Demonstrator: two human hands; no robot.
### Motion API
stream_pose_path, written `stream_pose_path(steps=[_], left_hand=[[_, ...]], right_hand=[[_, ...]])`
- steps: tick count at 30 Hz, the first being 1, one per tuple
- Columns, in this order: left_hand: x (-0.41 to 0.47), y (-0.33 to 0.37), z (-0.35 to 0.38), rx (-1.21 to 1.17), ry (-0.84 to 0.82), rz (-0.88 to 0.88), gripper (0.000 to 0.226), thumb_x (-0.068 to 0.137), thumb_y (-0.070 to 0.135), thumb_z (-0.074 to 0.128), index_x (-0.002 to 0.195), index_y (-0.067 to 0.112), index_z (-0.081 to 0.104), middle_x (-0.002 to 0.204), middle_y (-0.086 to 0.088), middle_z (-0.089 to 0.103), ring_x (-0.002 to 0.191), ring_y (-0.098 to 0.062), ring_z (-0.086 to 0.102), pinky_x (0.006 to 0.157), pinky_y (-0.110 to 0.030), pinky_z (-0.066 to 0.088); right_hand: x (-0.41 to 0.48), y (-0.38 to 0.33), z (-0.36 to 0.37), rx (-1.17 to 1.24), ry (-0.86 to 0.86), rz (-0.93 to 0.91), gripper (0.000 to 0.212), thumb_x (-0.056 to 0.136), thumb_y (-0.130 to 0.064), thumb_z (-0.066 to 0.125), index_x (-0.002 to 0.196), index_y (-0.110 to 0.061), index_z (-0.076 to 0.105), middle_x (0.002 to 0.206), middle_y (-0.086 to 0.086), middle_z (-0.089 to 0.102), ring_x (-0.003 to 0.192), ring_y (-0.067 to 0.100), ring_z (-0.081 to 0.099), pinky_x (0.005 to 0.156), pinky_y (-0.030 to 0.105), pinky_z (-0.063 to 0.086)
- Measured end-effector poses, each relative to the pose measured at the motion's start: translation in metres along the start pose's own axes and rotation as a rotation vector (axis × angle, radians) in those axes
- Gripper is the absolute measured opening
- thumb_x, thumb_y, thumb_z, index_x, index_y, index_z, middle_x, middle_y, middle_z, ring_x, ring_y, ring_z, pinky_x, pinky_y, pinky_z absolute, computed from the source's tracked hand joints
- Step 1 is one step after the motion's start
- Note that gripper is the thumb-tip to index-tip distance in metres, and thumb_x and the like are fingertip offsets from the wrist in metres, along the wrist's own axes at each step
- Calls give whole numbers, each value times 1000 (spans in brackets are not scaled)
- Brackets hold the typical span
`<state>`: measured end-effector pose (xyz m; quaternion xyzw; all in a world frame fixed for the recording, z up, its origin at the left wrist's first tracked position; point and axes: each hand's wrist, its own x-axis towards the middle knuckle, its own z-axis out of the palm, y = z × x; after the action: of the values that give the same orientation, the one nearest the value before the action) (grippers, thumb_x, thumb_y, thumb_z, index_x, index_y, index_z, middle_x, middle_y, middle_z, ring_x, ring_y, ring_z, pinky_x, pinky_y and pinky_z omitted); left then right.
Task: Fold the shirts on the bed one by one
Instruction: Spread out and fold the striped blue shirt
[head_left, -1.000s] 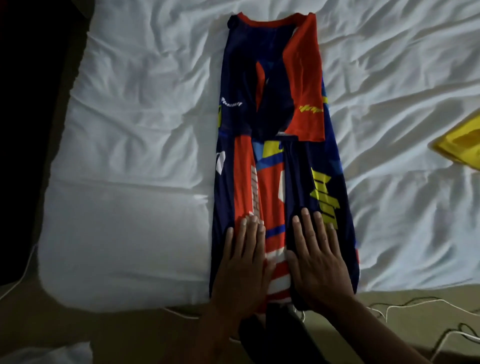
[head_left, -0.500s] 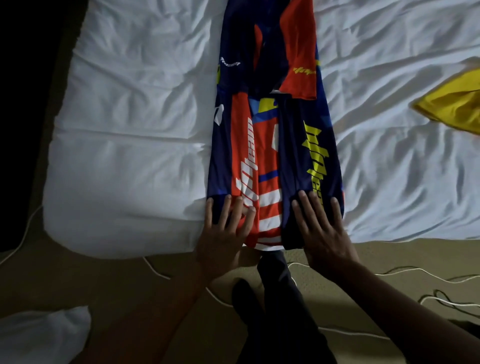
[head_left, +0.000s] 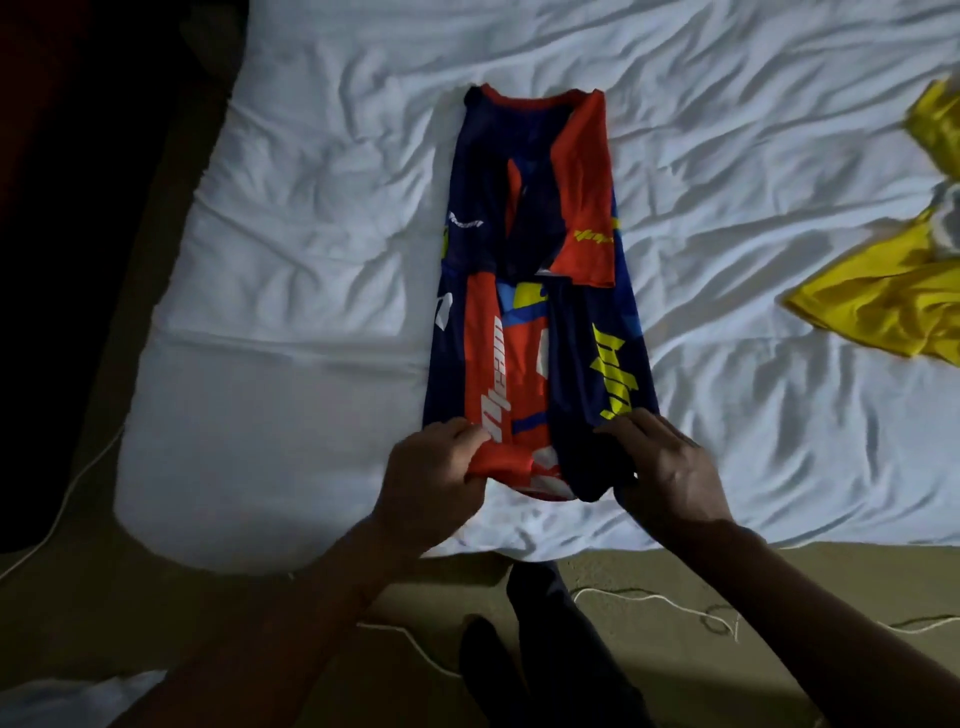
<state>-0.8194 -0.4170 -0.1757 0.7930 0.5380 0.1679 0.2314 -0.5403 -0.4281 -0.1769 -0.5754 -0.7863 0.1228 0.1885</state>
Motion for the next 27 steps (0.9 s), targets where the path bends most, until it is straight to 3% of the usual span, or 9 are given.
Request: stream_pose_path(steps=[3, 6, 11, 18, 21, 23, 25, 27], left_hand=[[53, 6, -32, -71, -50, -103, 18, 79, 31, 66, 97, 27, 67, 90, 8, 70, 81, -19, 66, 71, -34, 54], [120, 4, -57, -73, -51, -137, 6, 77, 29, 64, 80, 26, 59, 73, 9, 62, 71, -21, 62, 63, -36, 49], [242, -24, -90, -113, -138, -209, 12, 71, 29, 60, 81, 30, 68, 71, 11, 68, 69, -11, 64, 64, -33, 50], [397, -75, -101, -313, -194, -392, 16, 80, 8, 71, 82, 23, 77, 69, 5, 69, 62, -3, 58, 59, -20, 42], [441, -105, -86, -437, -98, -505, 10, 77, 17, 77, 86, 21, 79, 83, -5, 76, 79, -15, 69, 70, -33, 53], [454, -125, -75, -506, -54, -565, 24, 70, 22, 86, 93, 18, 78, 87, -6, 77, 81, -20, 72, 75, -39, 58], [457, -141, -66, -629, -77, -663, 46, 70, 7, 91, 111, 14, 72, 96, -8, 77, 85, -19, 74, 76, -37, 62], [454, -153, -59, -675, -102, -718, 60, 70, -9, 86, 121, 16, 64, 105, -9, 76, 88, -20, 75, 74, -33, 63]], right_hand=[[50, 2, -23, 202, 29, 227, 49, 61, 6, 70, 104, -18, 73, 95, -1, 69, 83, 27, 68, 62, 39, 55], [107, 13, -38, 372, 109, 406, 47, 64, 14, 66, 95, -21, 76, 79, -12, 69, 74, 6, 65, 62, 15, 47], [208, 52, -41, 467, 136, 502, 40, 72, 9, 67, 88, -26, 78, 69, -21, 69, 72, -11, 64, 63, 5, 42], [337, 121, -21, 596, 118, 585, 32, 78, -1, 69, 83, -32, 79, 67, -12, 72, 70, 14, 69, 69, 33, 57], [380, 156, -4, 695, 69, 711, 23, 79, -10, 77, 90, -29, 77, 71, -6, 71, 73, 26, 71, 70, 43, 61], [394, 169, 4, 748, -73, 751, 41, 75, -7, 87, 107, -27, 70, 90, 2, 71, 81, 25, 71, 69, 40, 61], [398, 179, 13, 717, -190, 736, 62, 70, 3, 87, 120, -26, 63, 99, 5, 71, 83, 19, 70, 70, 34, 59], [398, 186, 21, 664, -183, 732, 58, 72, 5, 84, 118, -25, 66, 98, 3, 74, 85, 19, 72, 75, 36, 61]])
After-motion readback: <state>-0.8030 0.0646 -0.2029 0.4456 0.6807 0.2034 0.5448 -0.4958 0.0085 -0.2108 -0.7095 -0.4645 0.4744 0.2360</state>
